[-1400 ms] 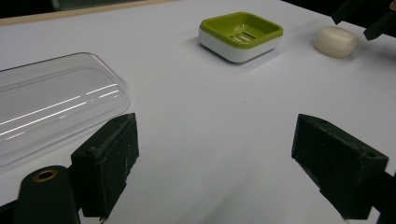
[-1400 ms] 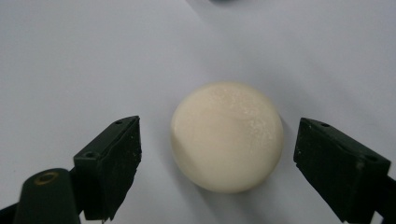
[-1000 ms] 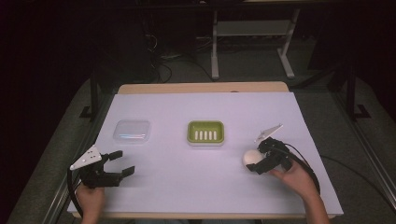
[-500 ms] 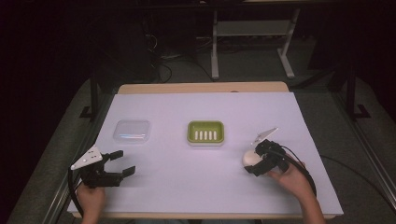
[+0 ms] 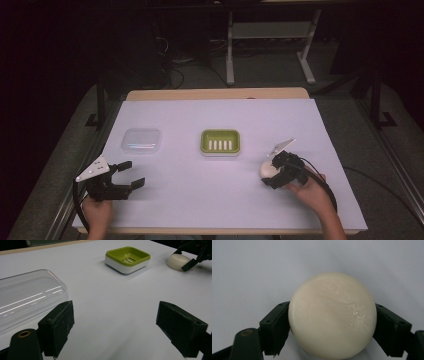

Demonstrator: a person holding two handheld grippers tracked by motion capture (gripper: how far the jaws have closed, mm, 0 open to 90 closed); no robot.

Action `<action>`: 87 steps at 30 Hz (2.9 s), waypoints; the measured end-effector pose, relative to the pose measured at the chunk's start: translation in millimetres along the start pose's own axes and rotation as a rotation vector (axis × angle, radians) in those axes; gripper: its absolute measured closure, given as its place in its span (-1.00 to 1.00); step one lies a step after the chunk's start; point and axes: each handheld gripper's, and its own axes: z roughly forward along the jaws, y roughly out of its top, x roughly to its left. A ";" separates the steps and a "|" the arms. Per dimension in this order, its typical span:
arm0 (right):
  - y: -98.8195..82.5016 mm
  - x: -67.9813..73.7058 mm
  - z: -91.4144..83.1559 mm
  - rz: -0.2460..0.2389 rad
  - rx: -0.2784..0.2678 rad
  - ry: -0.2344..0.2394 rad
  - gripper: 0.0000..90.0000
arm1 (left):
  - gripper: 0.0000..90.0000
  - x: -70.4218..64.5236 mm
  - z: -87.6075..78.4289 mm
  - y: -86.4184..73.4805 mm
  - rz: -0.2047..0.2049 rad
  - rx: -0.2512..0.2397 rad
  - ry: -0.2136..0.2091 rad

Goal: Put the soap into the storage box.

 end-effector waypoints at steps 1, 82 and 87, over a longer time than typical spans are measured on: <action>-0.3 0.9 -0.7 0.002 -0.001 -0.005 -0.51 | -0.68 -0.1 0.0 0.0 0.000 0.000 0.000; 70.0 10.3 -16.5 -0.137 -0.030 0.073 -0.49 | -0.68 0.1 -4.2 -0.7 -0.005 -0.015 0.003; 77.8 7.3 -15.3 -0.133 -0.047 0.090 -0.49 | -0.68 0.1 -4.6 -0.8 -0.008 -0.018 0.006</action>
